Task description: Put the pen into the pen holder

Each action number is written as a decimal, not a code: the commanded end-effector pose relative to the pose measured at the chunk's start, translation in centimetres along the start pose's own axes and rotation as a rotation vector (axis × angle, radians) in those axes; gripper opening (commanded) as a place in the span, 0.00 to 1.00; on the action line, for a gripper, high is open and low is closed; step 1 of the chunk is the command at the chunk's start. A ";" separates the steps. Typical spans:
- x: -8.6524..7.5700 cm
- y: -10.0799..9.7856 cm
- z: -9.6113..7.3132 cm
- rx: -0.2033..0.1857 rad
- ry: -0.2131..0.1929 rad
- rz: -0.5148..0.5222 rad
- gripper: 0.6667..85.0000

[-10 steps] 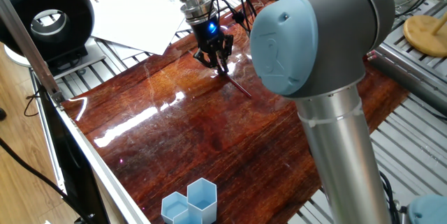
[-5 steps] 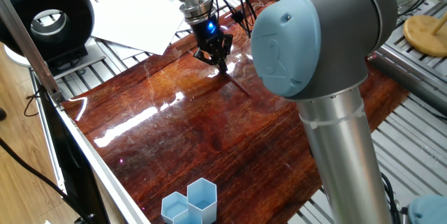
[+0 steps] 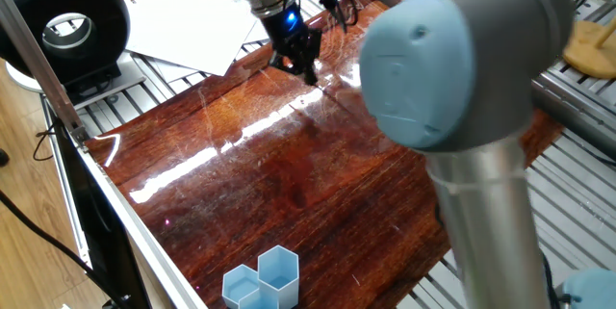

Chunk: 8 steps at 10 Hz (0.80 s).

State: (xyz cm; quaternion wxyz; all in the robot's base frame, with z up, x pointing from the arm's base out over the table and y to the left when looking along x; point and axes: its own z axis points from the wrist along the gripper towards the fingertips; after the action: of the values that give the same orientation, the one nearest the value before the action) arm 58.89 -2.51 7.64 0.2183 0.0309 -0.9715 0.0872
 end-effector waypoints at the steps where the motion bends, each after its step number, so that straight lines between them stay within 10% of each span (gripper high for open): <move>1: 4.6 -2.1 -2.3 0.078 -0.034 -0.106 0.00; 3: 1.8 -1.3 -1.6 0.062 -0.077 -0.192 0.00; 6: -2.6 0.8 -2.3 0.002 -0.257 -0.210 0.00; 8: -2.7 1.3 -2.4 -0.021 -0.263 -0.211 0.00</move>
State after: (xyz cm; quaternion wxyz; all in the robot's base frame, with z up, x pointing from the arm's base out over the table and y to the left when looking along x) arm 60.97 -1.76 8.64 0.1264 0.1338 -0.9806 0.0678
